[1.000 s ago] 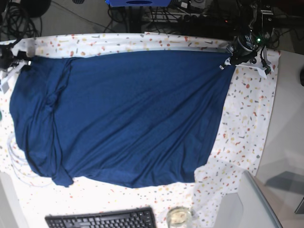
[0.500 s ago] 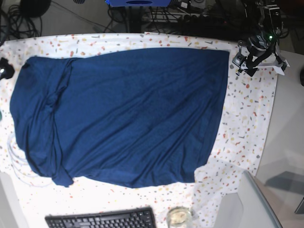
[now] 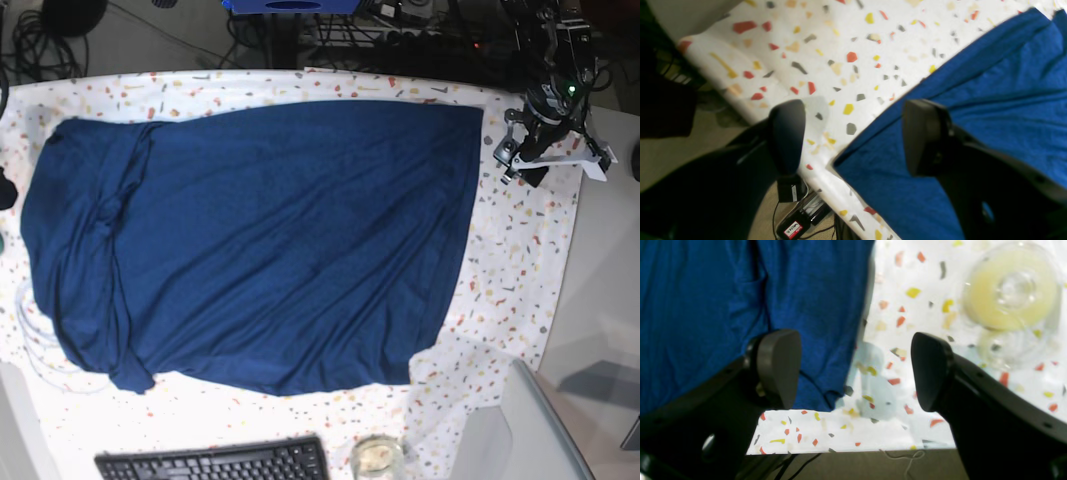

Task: Layout the t-shirt on the table in an organized manner, then fold the t-shirt properly
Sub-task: 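Release the shirt with the left gripper and raise it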

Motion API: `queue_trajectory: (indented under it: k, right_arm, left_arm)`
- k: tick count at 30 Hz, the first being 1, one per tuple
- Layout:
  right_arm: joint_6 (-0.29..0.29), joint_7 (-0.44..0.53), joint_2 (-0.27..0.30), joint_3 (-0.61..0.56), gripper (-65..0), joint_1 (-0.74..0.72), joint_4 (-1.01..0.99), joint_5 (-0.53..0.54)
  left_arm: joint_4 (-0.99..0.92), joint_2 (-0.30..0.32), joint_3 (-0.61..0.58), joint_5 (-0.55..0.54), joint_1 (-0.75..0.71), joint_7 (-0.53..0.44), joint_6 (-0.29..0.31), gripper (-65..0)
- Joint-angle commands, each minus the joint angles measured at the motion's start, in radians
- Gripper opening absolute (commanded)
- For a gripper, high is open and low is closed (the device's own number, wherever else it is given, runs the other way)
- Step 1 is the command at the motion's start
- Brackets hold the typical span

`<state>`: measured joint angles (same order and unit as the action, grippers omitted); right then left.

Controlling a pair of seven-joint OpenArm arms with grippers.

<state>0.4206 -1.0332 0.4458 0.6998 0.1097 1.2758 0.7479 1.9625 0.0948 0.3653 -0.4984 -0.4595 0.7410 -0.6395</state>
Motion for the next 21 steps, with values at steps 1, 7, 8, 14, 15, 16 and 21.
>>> queue_trajectory:
  k: [1, 7, 8, 14, 15, 16, 21]
  right_arm:
    - [0.008, 0.017, 0.025, -0.01, -17.6, -0.015, 0.014, 0.011]
    - [0.008, 0.018, -0.012, -0.075, -17.6, -0.038, 0.018, 0.012]
    - [0.008, 0.018, -0.023, -0.075, -17.6, -0.04, 0.018, 0.011]
    - [0.008, 0.018, -0.034, -0.075, -17.6, -0.043, 0.018, 0.011]
    - [0.008, 0.018, -0.034, -0.075, -17.6, -0.043, 0.018, 0.011]
    - [0.008, 0.018, -0.034, -0.075, -17.6, -0.041, 0.018, 0.011]
    - [0.008, 0.018, -0.034, -0.068, -17.6, -0.038, 0.018, 0.011]
  left_arm:
    - [0.018, 0.006, 0.004, -0.001, 0.005, -0.018, 0.004, -21.9]
    - [0.018, 0.015, 0.036, -0.182, 0.003, -0.019, 0.005, -21.9]
    - [0.019, 0.015, 0.041, -0.202, 0.003, -0.019, 0.005, -21.9]
    - [0.027, 0.01, 0.038, -0.217, 0.003, -0.019, 0.005, -40.2]
    - [0.027, 0.01, 0.038, -0.217, 0.003, -0.019, 0.005, -47.6]
    - [0.027, 0.013, 0.038, -0.217, 0.003, -0.019, 0.005, -54.8]
    - [0.033, 0.01, 0.039, -0.219, 0.021, -0.021, 0.005, -65.0]
